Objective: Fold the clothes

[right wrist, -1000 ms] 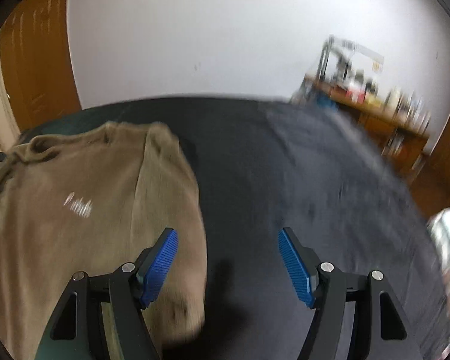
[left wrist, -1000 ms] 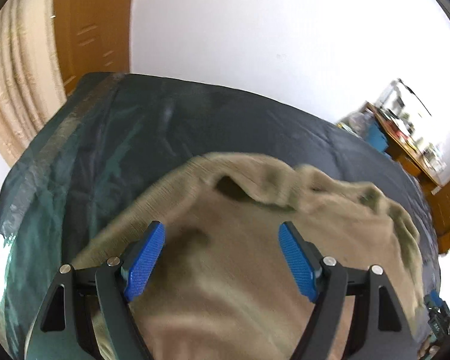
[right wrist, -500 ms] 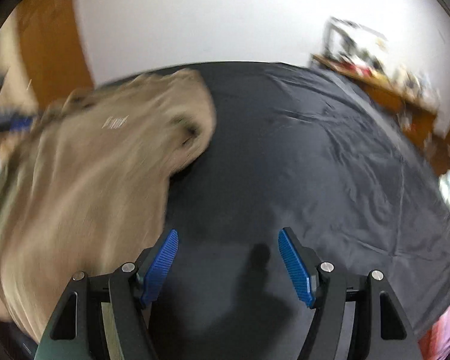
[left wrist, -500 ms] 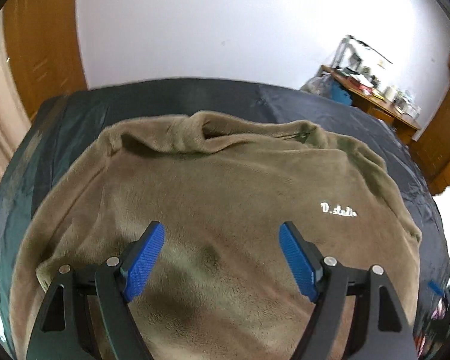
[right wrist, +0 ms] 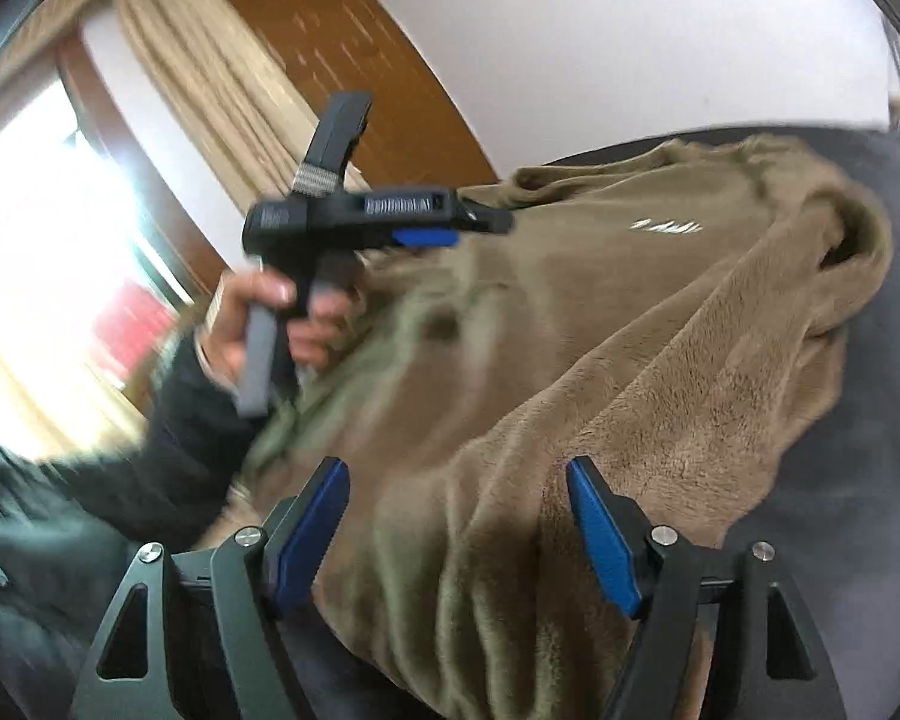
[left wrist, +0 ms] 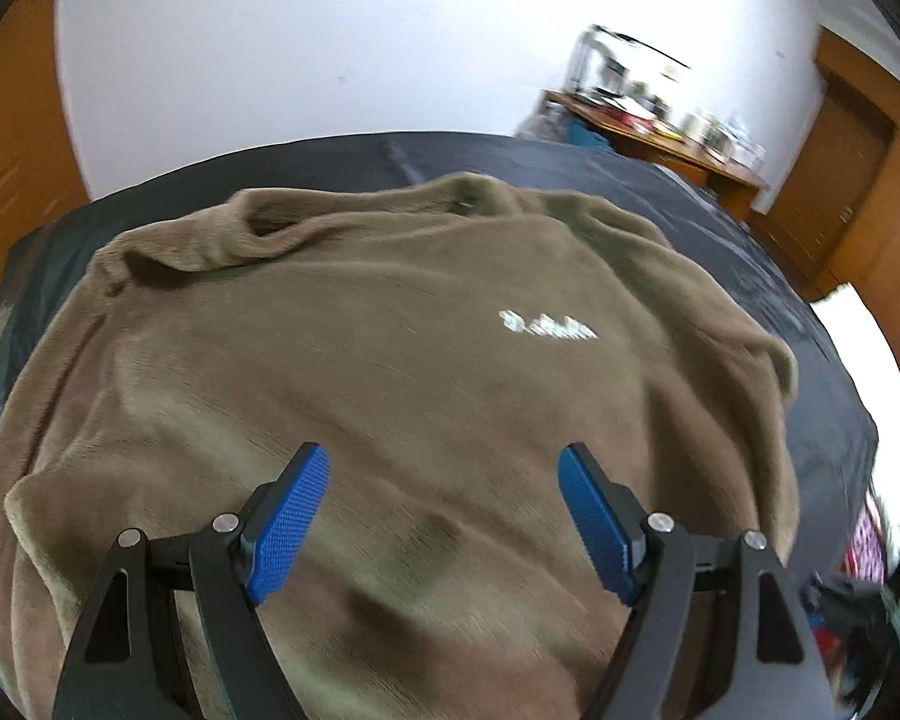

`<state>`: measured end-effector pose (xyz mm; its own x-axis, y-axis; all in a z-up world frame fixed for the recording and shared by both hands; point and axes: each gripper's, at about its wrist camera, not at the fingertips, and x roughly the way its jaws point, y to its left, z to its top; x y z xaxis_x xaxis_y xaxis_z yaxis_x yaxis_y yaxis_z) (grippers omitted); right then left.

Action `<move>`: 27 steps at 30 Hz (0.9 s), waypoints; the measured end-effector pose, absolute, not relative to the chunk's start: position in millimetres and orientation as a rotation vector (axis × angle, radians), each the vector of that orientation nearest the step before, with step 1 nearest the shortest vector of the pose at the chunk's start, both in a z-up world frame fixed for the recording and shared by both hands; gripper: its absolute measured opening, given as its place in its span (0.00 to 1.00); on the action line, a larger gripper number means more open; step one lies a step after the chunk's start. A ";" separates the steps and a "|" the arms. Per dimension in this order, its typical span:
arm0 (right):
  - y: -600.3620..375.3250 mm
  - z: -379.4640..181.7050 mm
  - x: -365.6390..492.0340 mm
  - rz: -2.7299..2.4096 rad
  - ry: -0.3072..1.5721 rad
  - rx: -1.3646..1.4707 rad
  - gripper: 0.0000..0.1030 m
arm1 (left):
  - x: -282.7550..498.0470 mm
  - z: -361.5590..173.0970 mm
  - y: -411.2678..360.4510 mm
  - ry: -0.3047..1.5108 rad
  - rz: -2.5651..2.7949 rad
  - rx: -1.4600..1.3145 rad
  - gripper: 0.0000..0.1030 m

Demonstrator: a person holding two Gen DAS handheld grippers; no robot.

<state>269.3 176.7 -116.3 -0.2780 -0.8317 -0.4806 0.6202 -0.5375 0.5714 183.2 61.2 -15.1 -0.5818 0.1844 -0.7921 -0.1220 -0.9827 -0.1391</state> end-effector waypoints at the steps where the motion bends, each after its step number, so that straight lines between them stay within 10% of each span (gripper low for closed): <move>1: 176.4 -117.9 265.2 -1.920 -0.383 0.946 0.74 | 187.0 -15.3 65.7 -0.086 2.630 -1.332 0.80; 7: 158.5 -122.7 256.0 -1.942 -0.395 0.947 0.74 | 201.4 -9.0 89.5 -0.049 2.493 -1.277 0.80; 14: 87.8 -101.8 290.5 -2.107 0.133 0.801 0.74 | 212.7 3.7 139.8 0.045 2.349 -1.171 0.80; 27: 101.2 -119.3 277.5 -2.072 0.056 0.873 0.74 | 208.1 -20.9 132.9 -0.094 2.284 -1.222 0.80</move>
